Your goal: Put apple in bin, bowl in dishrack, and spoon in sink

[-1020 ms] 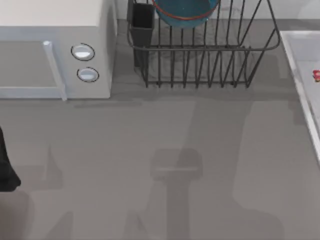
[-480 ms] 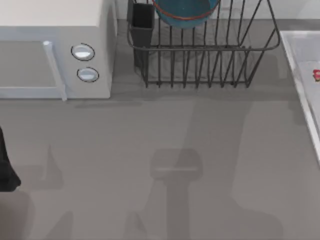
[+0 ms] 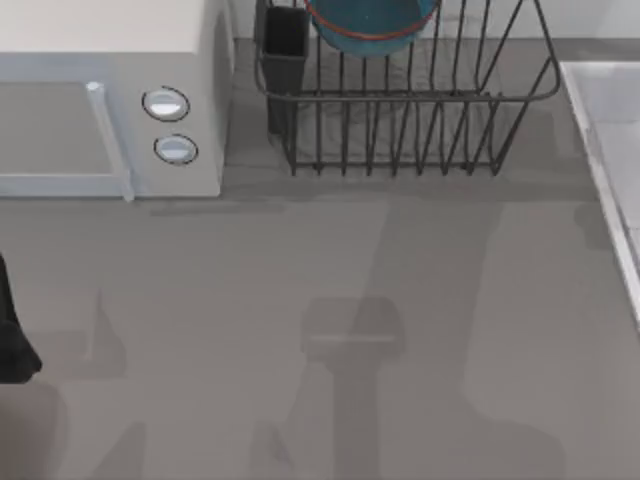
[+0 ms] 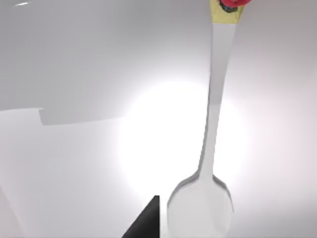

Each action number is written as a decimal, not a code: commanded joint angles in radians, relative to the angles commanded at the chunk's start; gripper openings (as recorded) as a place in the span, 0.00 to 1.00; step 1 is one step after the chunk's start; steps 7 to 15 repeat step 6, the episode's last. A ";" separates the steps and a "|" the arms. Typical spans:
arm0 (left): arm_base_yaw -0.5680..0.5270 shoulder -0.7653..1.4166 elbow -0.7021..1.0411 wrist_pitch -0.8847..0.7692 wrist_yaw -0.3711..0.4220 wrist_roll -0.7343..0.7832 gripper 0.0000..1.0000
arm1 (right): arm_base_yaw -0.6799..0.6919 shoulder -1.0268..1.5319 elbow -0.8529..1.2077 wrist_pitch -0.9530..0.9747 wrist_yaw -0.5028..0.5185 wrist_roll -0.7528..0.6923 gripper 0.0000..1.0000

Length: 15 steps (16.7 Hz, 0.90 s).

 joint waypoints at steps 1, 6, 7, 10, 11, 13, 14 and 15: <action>0.000 0.000 0.000 0.000 0.000 0.000 1.00 | 0.000 0.000 0.000 0.000 0.000 0.000 1.00; 0.000 0.000 0.000 0.000 0.000 0.000 1.00 | 0.000 0.000 0.000 0.000 0.000 0.000 1.00; 0.000 0.000 0.000 0.000 0.000 0.000 1.00 | 0.000 0.000 0.000 0.000 0.000 0.000 1.00; 0.000 0.000 0.000 0.000 0.000 0.000 1.00 | 0.000 0.000 0.000 0.000 0.000 0.000 1.00; 0.000 0.000 0.000 0.000 0.000 0.000 1.00 | 0.000 0.000 0.000 0.000 0.000 0.000 1.00; 0.000 0.000 0.000 0.000 0.000 0.000 1.00 | 0.000 0.000 0.000 0.000 0.000 0.000 1.00; 0.000 0.000 0.000 0.000 0.000 0.000 1.00 | 0.000 0.000 0.000 0.000 0.000 0.000 1.00; 0.000 0.000 0.000 0.000 0.000 0.000 1.00 | 0.000 0.000 0.000 0.000 0.000 0.000 1.00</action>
